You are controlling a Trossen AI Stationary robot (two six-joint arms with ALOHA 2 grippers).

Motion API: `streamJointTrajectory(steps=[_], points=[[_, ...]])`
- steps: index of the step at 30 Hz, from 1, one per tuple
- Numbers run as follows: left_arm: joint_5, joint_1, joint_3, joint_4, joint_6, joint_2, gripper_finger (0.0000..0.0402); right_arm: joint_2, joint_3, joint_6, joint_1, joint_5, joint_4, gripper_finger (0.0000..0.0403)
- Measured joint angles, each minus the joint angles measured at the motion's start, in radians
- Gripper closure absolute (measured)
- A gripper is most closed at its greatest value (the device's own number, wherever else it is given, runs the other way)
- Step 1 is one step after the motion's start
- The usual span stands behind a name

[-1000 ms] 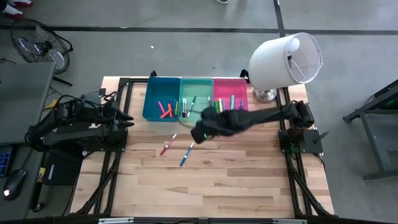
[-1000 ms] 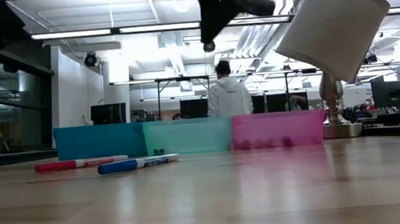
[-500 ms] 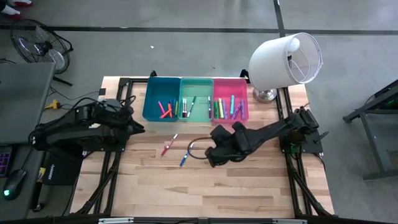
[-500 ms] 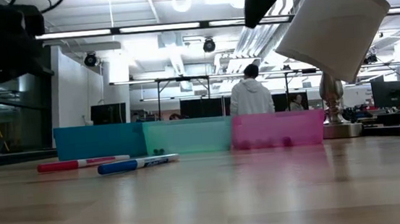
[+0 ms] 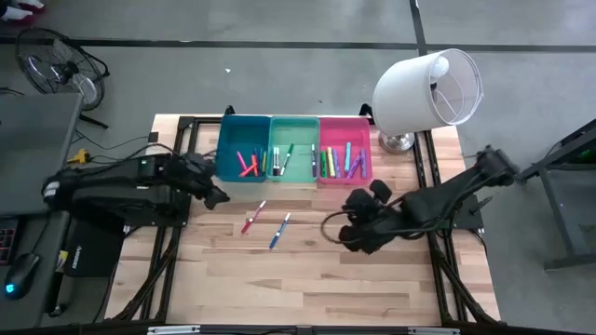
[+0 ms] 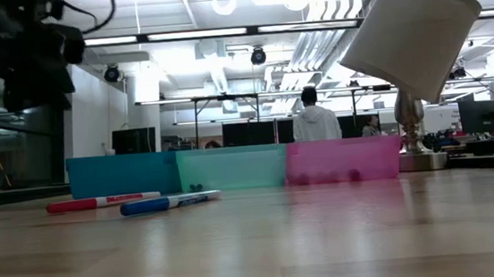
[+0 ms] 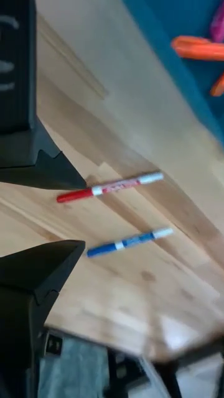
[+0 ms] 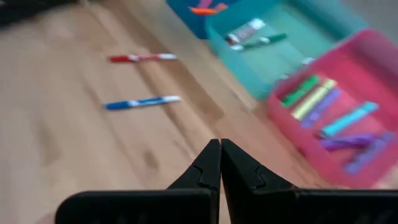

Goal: Pick & Place Markers
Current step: Put the red marker pen into the green bin

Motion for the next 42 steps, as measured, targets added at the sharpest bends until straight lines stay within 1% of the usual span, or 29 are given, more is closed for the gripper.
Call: streamJointTrajectory(steps=[3, 7, 10, 14, 16, 19, 24, 26, 28, 34, 38, 42], points=[[-0.08, -0.094, 0.0, 0.073, -0.061, 0.092, 0.0262, -0.106, -0.12, -0.039, 0.009, -0.019, 0.137, 0.0403], [-0.174, -0.223, 0.0, 0.176, -0.158, 0.219, 0.0262, -0.192, -0.237, -0.075, 0.013, -0.033, 0.271, 0.0402], [-0.232, -0.3, 0.001, 0.238, -0.228, 0.324, 0.0262, -0.215, -0.283, -0.099, 0.013, -0.048, 0.314, 0.0402], [-0.277, -0.358, 0.029, 0.206, -0.359, 0.455, 0.0262, -0.218, -0.292, -0.129, 0.013, -0.082, 0.33, 0.0402], [-0.278, -0.37, 0.054, 0.145, -0.412, 0.512, 0.0262, -0.218, -0.292, -0.157, 0.013, -0.084, 0.35, 0.0402], [-0.278, -0.385, 0.126, 0.065, -0.445, 0.599, 0.0262, -0.218, -0.291, -0.194, 0.013, -0.084, 0.354, 0.0402], [-0.272, -0.384, 0.251, -0.054, -0.452, 0.739, 0.0262, -0.218, -0.291, -0.224, 0.013, -0.091, 0.356, 0.0402], [-0.261, -0.384, 0.292, -0.054, -0.451, 0.796, 0.0262, -0.218, -0.291, -0.224, 0.013, -0.105, 0.356, 0.0402], [-0.257, -0.384, 0.32, -0.088, -0.45, 0.846, 0.0262, -0.218, -0.291, -0.225, 0.013, -0.123, 0.355, 0.0402], [-0.255, -0.383, 0.373, -0.088, -0.449, 0.973, 0.0262, -0.218, -0.29, -0.225, 0.028, -0.126, 0.356, 0.0402], [-0.258, -0.383, 0.407, -0.079, -0.431, 1.03, 0.0262, -0.218, -0.289, -0.225, 0.04, -0.121, 0.356, 0.0403], [-0.289, -0.38, 0.421, -0.078, -0.4, 1.061, 0.0262, -0.218, -0.289, -0.224, 0.054, -0.119, 0.357, 0.0403]])
